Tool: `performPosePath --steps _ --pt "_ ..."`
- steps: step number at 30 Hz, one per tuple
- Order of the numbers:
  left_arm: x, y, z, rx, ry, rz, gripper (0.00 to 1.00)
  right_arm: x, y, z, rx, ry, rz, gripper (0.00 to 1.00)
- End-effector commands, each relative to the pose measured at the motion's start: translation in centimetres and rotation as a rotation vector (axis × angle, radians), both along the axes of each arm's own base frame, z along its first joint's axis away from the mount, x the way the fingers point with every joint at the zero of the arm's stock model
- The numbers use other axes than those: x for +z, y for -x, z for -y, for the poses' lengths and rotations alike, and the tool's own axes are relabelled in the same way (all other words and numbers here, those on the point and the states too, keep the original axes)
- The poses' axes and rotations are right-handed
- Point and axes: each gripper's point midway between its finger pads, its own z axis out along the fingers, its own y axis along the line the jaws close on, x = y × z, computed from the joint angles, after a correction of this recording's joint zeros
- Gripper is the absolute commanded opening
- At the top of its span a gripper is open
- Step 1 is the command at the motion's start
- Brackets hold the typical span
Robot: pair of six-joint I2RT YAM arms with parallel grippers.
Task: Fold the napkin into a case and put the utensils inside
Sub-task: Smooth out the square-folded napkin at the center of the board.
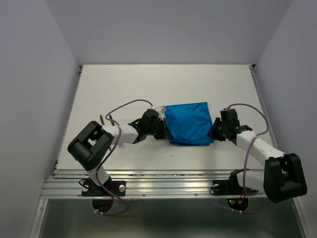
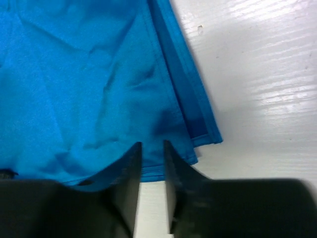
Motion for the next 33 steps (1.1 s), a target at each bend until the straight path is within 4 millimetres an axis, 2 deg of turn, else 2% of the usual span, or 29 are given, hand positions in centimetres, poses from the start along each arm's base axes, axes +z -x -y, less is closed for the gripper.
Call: performPosePath --steps 1,2,3,7,8,13,14,17,23,27,33 --pt "0.4 0.4 -0.5 -0.026 0.057 0.046 0.0 0.2 0.4 0.9 -0.052 0.036 0.004 0.35" --pt "-0.2 0.6 -0.8 -0.025 0.049 0.04 0.0 0.2 0.5 0.9 -0.061 0.031 0.0 0.48" --pt "-0.9 0.6 -1.0 -0.024 0.037 0.027 0.0 0.3 0.3 1.6 -0.092 0.061 0.012 0.56" --pt "-1.8 0.7 -1.2 -0.02 0.018 0.012 0.0 -0.1 0.2 2.3 -0.133 0.089 -0.001 0.63" --pt "-1.9 0.6 -1.3 -0.016 0.014 0.011 0.09 -0.2 0.2 2.3 -0.132 0.092 -0.008 0.63" --pt "-1.7 -0.1 -2.0 0.01 -0.038 0.042 0.39 -1.9 0.5 1.9 -0.102 0.095 -0.067 0.63" --pt "-1.7 -0.3 -2.2 0.018 -0.054 0.043 0.49 -2.3 0.6 1.9 -0.092 0.096 -0.081 0.63" --pt "-1.3 -0.7 -2.4 0.023 -0.076 0.061 0.57 -2.6 0.7 1.3 -0.066 0.072 -0.089 0.63" --pt "-1.1 -0.5 -3.1 0.017 -0.127 0.057 0.57 -2.3 0.9 0.6 -0.032 0.04 -0.082 0.49" --pt "-1.3 -0.1 -3.4 0.013 -0.138 0.043 0.55 -2.2 0.9 0.4 -0.022 0.033 -0.079 0.3" --pt "-1.7 0.3 -3.6 0.012 -0.15 0.028 0.53 -1.8 0.8 0.3 -0.014 0.025 -0.063 0.08"
